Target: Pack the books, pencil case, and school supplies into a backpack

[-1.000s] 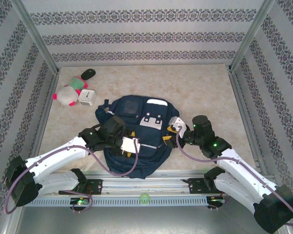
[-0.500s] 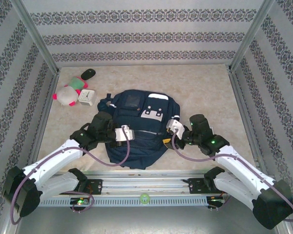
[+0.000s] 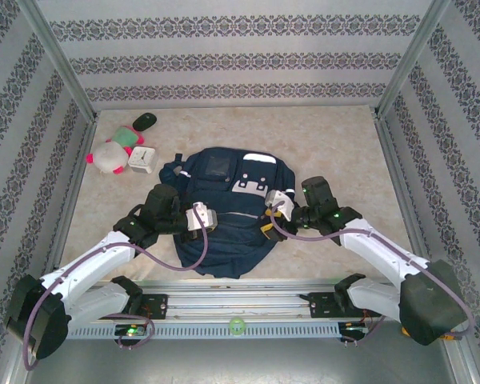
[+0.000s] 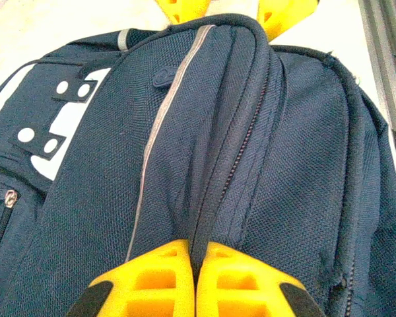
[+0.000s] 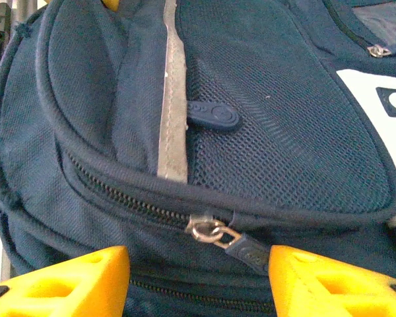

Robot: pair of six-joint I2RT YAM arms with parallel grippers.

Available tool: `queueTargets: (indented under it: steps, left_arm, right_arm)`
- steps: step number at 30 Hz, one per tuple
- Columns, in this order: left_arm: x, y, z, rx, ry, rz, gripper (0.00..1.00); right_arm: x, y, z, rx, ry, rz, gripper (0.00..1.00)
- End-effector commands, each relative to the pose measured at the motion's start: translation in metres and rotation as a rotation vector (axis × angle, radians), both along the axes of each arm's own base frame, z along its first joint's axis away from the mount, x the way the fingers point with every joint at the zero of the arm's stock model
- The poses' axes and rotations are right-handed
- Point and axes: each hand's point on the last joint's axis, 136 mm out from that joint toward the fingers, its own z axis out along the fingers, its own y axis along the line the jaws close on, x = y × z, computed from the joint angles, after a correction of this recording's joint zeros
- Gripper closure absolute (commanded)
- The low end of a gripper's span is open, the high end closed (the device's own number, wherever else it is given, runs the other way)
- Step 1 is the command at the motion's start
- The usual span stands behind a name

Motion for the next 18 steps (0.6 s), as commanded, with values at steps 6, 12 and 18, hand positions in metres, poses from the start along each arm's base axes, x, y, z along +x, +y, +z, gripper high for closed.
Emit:
queueTargets:
  steps: [6,12,18]
  left_arm:
    - [0.006,-0.012,0.034,-0.102,-0.095,-0.053,0.99]
    - [0.006,-0.012,0.034,-0.097,-0.100,-0.063,0.99]
    - [0.011,-0.012,0.036,-0.100,-0.110,-0.047,0.99]
  right_arm:
    - [0.003,0.004,0.016,0.013,-0.017,0.060,0.43]
    - [0.022,-0.014,0.008,-0.061,-0.056,-0.044,0.40]
    - [0.000,0.007,0.006,-0.035,0.010,0.110,0.46]
